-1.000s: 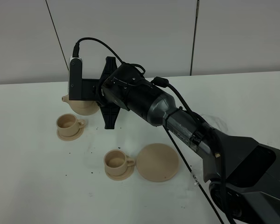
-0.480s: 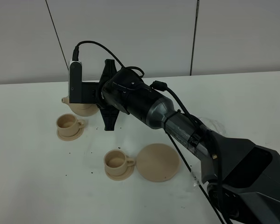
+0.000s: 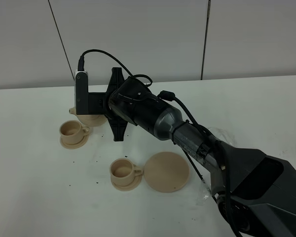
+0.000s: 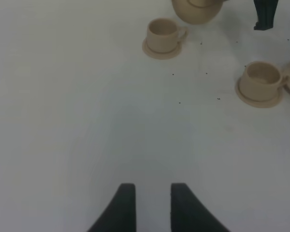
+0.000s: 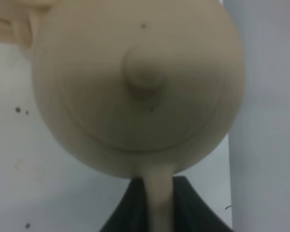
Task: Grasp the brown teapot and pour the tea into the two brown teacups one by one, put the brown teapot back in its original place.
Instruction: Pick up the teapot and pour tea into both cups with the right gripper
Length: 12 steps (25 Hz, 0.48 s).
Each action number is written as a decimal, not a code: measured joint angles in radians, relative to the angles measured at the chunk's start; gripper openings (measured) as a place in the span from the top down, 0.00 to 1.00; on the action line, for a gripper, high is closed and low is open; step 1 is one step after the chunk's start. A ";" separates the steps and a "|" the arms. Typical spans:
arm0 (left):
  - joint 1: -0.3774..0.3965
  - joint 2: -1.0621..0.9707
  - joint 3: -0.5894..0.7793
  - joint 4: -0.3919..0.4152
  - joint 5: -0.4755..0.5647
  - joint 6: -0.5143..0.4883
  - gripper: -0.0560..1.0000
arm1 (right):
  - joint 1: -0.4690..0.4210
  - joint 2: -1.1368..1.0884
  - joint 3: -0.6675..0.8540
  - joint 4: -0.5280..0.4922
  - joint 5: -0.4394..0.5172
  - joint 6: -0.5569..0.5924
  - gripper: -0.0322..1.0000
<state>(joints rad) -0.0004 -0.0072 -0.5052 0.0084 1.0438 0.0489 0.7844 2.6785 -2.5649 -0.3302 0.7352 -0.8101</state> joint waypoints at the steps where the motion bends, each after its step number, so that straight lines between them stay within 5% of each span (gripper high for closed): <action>1: 0.000 0.000 0.000 0.000 0.000 0.000 0.71 | 0.000 0.000 0.000 -0.009 -0.001 0.000 0.88; 12: 0.000 0.000 0.000 0.000 0.000 0.000 0.71 | 0.005 0.000 0.000 -0.093 -0.028 -0.008 0.88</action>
<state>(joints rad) -0.0004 -0.0072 -0.5052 0.0084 1.0438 0.0489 0.7891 2.6785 -2.5649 -0.4234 0.7075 -0.8182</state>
